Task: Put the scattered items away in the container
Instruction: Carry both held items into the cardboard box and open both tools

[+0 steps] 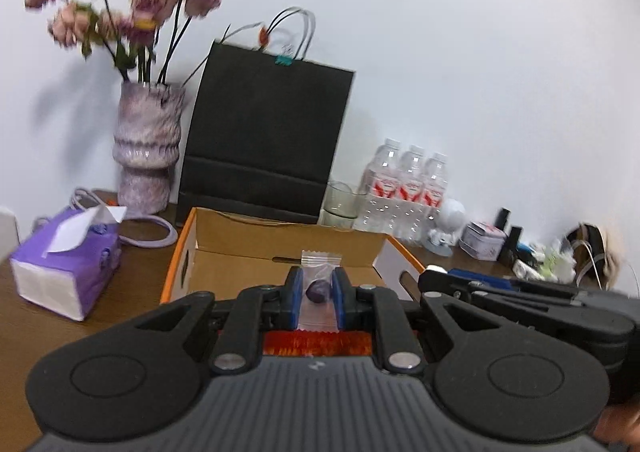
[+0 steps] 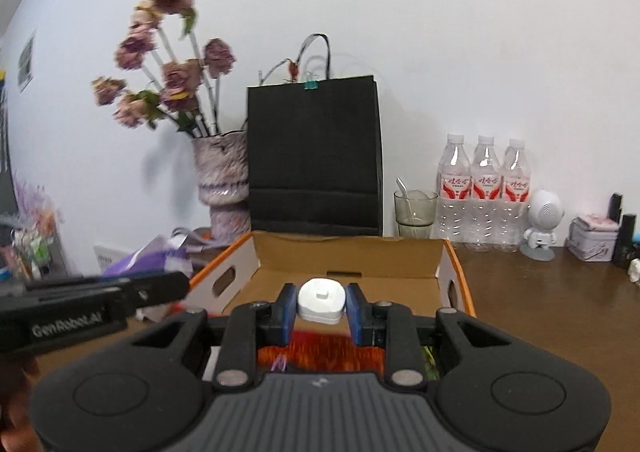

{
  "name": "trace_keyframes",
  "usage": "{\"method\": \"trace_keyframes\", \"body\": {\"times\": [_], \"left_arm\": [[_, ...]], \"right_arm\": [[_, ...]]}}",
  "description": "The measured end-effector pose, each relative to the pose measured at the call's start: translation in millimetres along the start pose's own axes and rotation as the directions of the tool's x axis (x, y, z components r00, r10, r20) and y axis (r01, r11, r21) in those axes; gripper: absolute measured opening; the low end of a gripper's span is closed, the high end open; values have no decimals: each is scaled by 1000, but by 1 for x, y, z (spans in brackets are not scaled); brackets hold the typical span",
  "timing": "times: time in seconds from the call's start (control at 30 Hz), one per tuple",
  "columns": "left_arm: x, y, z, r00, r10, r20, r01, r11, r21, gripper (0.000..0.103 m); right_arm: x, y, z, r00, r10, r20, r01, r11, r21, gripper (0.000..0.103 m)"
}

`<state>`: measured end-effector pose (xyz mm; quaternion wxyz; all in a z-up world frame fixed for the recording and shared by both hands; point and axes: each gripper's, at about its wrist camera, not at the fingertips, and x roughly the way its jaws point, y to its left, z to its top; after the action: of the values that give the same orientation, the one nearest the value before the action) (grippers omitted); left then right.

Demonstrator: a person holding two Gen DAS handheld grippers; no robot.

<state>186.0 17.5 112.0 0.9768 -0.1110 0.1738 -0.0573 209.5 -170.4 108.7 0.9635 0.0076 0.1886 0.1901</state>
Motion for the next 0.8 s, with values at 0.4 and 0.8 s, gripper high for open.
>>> {"method": "trace_keyframes", "body": {"times": [0.4, 0.8], "left_arm": [[94, 29, 3, 992, 76, -97, -74, 997, 16, 17], [99, 27, 2, 979, 159, -125, -154, 987, 53, 103]], "right_arm": [[108, -25, -10, 988, -45, -149, 51, 998, 37, 25], [112, -26, -10, 978, -100, -182, 103, 995, 12, 103]]}}
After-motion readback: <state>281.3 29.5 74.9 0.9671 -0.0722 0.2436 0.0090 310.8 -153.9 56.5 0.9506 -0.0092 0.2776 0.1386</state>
